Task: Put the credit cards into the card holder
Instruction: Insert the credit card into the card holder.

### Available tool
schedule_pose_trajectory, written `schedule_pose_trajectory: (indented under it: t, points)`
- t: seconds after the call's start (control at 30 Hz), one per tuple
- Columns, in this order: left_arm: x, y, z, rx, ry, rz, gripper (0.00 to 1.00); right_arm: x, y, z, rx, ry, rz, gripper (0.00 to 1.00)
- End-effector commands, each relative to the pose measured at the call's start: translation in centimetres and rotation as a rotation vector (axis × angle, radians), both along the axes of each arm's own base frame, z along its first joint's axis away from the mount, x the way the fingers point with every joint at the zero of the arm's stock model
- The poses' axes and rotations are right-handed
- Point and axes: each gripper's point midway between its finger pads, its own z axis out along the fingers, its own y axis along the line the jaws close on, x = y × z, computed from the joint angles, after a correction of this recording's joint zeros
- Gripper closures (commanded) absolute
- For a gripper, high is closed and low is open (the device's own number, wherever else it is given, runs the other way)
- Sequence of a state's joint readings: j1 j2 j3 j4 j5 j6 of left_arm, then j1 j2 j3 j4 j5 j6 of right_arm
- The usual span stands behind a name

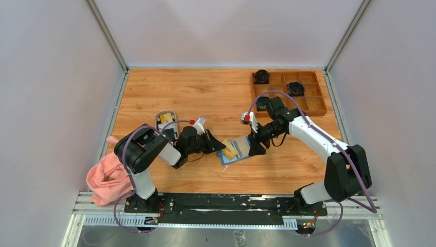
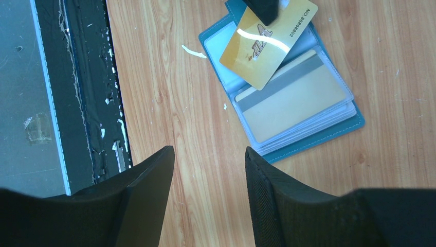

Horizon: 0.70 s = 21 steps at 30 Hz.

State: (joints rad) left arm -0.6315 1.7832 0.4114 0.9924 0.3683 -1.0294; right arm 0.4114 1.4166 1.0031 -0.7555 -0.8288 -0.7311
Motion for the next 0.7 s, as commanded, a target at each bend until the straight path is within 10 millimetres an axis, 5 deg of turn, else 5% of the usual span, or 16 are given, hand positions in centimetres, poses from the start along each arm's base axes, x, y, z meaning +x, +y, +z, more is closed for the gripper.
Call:
schedule_pose_trajectory:
  t: [0.0,0.67]
  points:
    - [0.2,0.4,-1.0,0.042,0.005,0.025,1.00,-0.1,-0.3,0.0,-0.004,0.014,-0.010,0.43]
    - [0.0,-1.2,-0.9,0.027,0.006,-0.023,1.00,0.0,-0.3,-0.1,-0.007,0.016,-0.011,0.43]
